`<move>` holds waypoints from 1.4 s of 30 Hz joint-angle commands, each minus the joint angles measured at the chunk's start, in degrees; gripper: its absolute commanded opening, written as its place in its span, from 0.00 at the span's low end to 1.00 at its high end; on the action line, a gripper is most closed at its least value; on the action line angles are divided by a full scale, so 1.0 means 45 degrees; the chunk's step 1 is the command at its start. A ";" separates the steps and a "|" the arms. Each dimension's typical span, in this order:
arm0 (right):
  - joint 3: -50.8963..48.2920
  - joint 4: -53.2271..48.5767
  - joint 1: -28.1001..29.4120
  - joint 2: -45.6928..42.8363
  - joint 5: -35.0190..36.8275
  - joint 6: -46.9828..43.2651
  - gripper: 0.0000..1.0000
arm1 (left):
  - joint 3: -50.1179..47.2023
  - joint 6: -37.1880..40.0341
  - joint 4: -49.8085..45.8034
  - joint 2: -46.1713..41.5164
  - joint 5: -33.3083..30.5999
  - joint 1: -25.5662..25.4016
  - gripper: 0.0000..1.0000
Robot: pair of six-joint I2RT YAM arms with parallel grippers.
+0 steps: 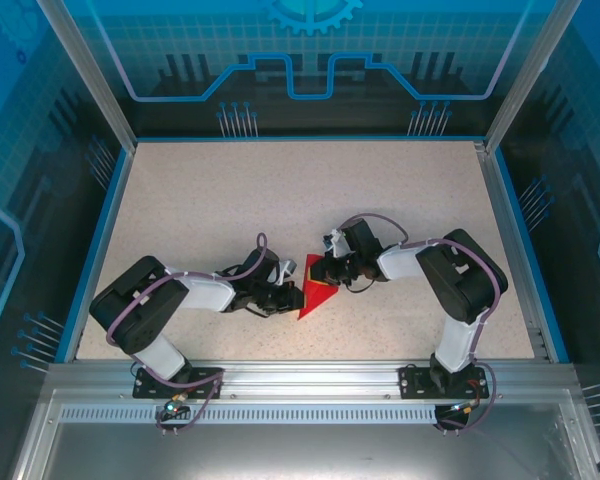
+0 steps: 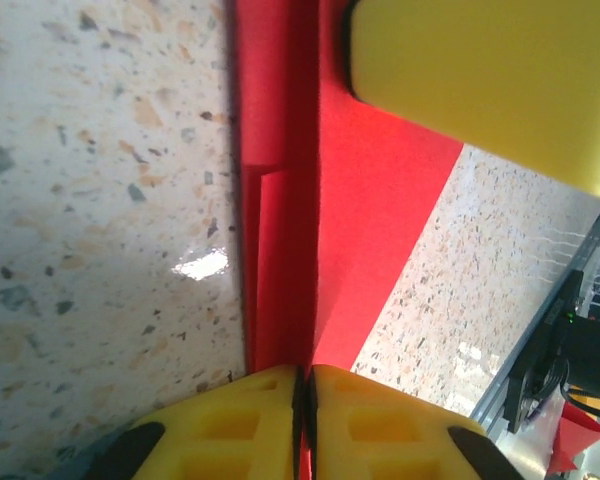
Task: Fold a paper plane with a square sheet of paper (pick it up from the middle)
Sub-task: Fourth fold the wing at the center of the table.
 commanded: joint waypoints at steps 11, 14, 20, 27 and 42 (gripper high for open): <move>-0.0061 -0.0959 -0.0224 -0.1366 -0.0321 -0.0790 0.14 | -0.0533 -0.0659 0.0525 0.0284 0.0113 0.0328 0.06; 0.0099 -0.1088 0.0014 -0.1114 -0.0243 -0.0850 0.14 | -0.0679 -0.0870 0.0966 0.0361 0.0311 0.0447 0.06; 0.0355 -0.0811 0.0137 -0.0564 -0.0297 -0.0691 0.13 | -0.0848 -0.1125 0.1433 0.0556 0.0711 0.0654 0.05; 0.0781 -0.0561 0.0095 0.0210 -0.0196 -0.0542 0.13 | -0.0982 -0.1448 0.1698 0.0678 0.0856 0.0798 0.05; 0.0914 -0.0628 -0.0118 0.0938 -0.0210 -0.0845 0.13 | -0.1119 -0.1884 0.1656 0.0727 0.0932 0.1068 0.05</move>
